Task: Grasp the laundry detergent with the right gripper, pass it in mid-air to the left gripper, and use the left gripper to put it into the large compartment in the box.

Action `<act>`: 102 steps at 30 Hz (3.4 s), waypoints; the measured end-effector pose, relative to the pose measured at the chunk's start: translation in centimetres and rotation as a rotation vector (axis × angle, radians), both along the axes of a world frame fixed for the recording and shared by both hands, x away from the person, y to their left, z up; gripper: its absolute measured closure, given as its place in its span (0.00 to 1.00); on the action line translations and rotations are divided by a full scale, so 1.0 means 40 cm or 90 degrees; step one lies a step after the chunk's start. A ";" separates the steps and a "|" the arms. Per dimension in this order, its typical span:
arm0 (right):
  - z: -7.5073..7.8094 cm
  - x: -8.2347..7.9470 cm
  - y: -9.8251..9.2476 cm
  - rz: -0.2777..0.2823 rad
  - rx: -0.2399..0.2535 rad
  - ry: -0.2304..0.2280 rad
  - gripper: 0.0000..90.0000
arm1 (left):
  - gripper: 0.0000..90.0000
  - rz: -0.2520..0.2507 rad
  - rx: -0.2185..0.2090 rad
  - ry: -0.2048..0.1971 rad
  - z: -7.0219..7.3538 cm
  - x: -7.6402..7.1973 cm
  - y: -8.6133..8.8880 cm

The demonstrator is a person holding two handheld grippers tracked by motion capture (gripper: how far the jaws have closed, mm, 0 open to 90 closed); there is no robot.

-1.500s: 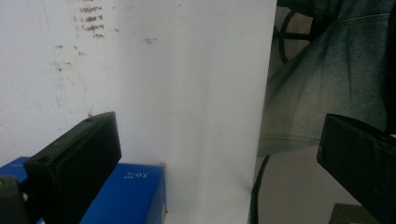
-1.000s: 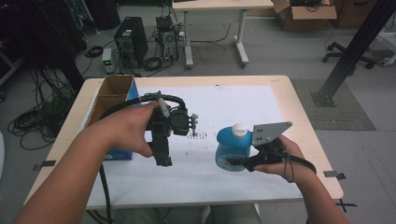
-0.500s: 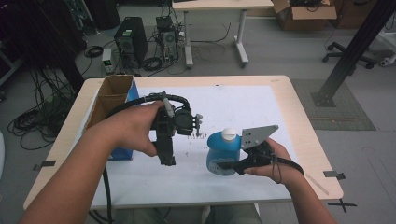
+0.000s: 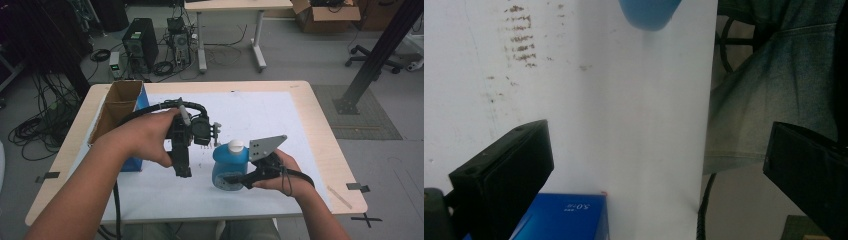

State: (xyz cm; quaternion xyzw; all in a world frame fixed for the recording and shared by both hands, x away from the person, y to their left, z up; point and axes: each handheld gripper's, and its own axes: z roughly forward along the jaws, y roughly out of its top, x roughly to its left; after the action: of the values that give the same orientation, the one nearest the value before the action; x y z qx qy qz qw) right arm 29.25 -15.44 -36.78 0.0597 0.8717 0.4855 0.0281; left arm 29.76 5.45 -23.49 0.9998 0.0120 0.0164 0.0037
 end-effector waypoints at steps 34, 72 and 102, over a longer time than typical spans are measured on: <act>-0.018 0.006 0.120 0.035 0.008 -0.010 0.50 | 0.00 -0.012 0.001 0.010 -0.019 0.004 -0.031; -0.023 0.003 0.183 0.036 0.007 -0.005 0.50 | 0.00 -0.026 0.002 0.010 -0.049 -0.004 -0.053; -0.018 0.000 0.189 0.042 0.012 -0.014 0.50 | 0.15 -0.032 0.009 0.004 -0.053 -0.006 -0.055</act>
State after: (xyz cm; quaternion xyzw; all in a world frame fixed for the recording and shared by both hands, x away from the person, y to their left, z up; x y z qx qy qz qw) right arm 29.26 -7.88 -37.51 0.0261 0.8681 0.4952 0.0210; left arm 29.50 3.23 -25.59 0.9998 -0.0133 0.0135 -0.0030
